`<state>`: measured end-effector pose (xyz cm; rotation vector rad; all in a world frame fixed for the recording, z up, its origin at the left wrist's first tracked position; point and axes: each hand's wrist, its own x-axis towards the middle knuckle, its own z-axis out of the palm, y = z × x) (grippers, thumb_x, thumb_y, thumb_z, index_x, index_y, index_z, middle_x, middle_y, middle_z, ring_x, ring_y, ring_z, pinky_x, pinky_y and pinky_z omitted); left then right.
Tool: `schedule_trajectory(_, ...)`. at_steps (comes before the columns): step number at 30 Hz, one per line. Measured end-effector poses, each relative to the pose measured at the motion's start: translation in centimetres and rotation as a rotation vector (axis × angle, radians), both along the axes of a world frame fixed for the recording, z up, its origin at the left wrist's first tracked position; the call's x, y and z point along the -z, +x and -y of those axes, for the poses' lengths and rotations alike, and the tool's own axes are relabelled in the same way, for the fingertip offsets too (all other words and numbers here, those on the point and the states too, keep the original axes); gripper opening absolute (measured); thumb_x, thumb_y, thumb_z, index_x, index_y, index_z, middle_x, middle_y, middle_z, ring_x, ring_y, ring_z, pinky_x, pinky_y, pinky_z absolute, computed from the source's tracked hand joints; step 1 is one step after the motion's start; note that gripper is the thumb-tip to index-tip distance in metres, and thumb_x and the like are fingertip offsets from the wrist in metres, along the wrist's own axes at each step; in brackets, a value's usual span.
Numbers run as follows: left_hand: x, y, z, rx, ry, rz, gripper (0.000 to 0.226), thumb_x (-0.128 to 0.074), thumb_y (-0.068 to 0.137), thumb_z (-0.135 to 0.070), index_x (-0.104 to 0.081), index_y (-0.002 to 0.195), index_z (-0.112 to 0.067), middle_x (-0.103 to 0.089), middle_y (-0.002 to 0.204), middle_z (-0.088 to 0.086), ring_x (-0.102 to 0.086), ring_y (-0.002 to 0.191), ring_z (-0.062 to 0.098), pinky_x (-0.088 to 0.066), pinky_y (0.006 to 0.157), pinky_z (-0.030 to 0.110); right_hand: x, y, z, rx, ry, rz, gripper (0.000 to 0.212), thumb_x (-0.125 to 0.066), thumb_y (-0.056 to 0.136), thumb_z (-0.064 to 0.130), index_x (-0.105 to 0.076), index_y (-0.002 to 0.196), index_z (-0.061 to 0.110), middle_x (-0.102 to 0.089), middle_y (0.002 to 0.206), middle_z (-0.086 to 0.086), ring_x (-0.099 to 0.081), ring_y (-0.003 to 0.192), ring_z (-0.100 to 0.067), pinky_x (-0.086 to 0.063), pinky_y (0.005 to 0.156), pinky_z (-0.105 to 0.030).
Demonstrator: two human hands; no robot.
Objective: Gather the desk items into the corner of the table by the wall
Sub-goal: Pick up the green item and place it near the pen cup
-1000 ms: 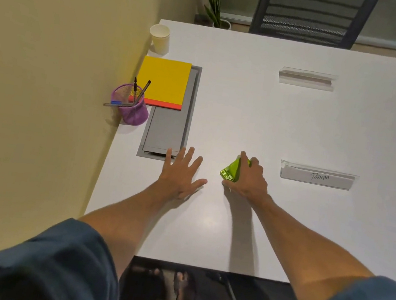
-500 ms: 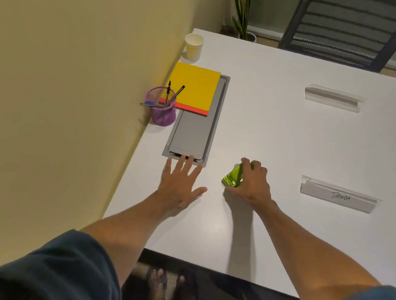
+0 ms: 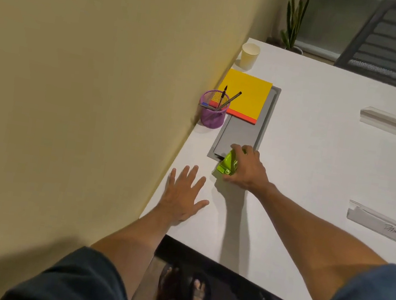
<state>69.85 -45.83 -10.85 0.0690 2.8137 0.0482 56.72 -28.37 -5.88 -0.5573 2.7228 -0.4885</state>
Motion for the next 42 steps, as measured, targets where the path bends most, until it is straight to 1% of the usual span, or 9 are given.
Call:
schedule_trajectory(5,0.5,0.4,1.6,-0.010,0.033,0.003,0.074,-0.018,0.093,-0.067,-0.005,0.154,-0.026,0.012,0.162,0.008,0.011,0.149,0.031,0.006,0.116,0.054,0.1,-1.6,3.8,-0.115,0.009,0.015,0.096,-0.082,0.065,0.045,-0.031,0.143,0.023,-0.037,0.141,-0.012,-0.035,0.128,-0.032,-0.046,0.096,-0.042)
schedule_trajectory(9,0.8,0.7,2.8,0.002,0.028,0.001,0.073,-0.021,0.095,-0.065,-0.004,0.154,-0.026,0.012,0.162,0.009,0.009,0.149,0.031,0.003,0.117,0.053,0.6,-2.9,6.2,-0.142,0.004,0.033,0.095,-0.083,0.065,0.045,-0.032,0.142,0.023,-0.037,0.142,-0.011,-0.036,0.128,-0.030,-0.044,0.098,-0.042)
schedule_trajectory(15,0.9,0.7,3.3,0.008,0.062,0.025,0.073,-0.024,0.095,-0.064,0.002,0.154,-0.031,0.015,0.162,0.007,0.012,0.149,0.030,0.004,0.118,0.052,1.4,-4.2,8.4,-0.188,0.021,0.040,0.094,-0.083,0.066,0.047,-0.033,0.142,0.023,-0.038,0.143,-0.011,-0.038,0.129,-0.029,-0.045,0.101,-0.042)
schedule_trajectory(21,1.2,0.8,3.2,0.012,0.062,-0.001,0.073,-0.026,0.094,-0.064,-0.001,0.154,-0.032,0.012,0.162,0.007,0.009,0.149,0.030,0.000,0.118,0.052,1.8,-4.6,10.3,-0.206,0.013,0.066,0.094,-0.083,0.067,0.046,-0.033,0.142,0.022,-0.039,0.142,-0.012,-0.040,0.128,-0.030,-0.044,0.103,-0.044)
schedule_trajectory(26,1.4,1.0,3.1,0.010,0.054,-0.008,0.073,-0.026,0.094,-0.065,-0.002,0.154,-0.032,0.010,0.162,0.007,0.008,0.149,0.030,-0.001,0.118,0.053,2.1,-5.2,11.1,-0.226,0.021,0.061,0.095,-0.084,0.066,0.045,-0.033,0.143,0.021,-0.039,0.142,-0.012,-0.040,0.128,-0.030,-0.044,0.102,-0.041)
schedule_trajectory(32,1.4,1.0,3.2,0.009,0.058,-0.004,0.073,-0.026,0.094,-0.065,0.000,0.154,-0.032,0.013,0.162,0.007,0.011,0.149,0.030,0.002,0.118,0.052,2.5,-5.8,11.6,-0.235,0.025,0.059,0.097,-0.085,0.066,0.042,-0.032,0.144,0.020,-0.038,0.142,-0.012,-0.039,0.128,-0.030,-0.045,0.102,-0.041)
schedule_trajectory(42,1.4,0.9,3.1,0.003,0.054,0.001,0.074,-0.026,0.094,-0.065,0.000,0.154,-0.031,0.013,0.162,0.007,0.012,0.149,0.030,0.000,0.119,0.054,2.9,-6.5,11.7,-0.203,-0.016,0.076,0.101,-0.084,0.068,0.041,-0.028,0.148,0.020,-0.035,0.145,-0.014,-0.036,0.131,-0.032,-0.042,0.106,-0.042)
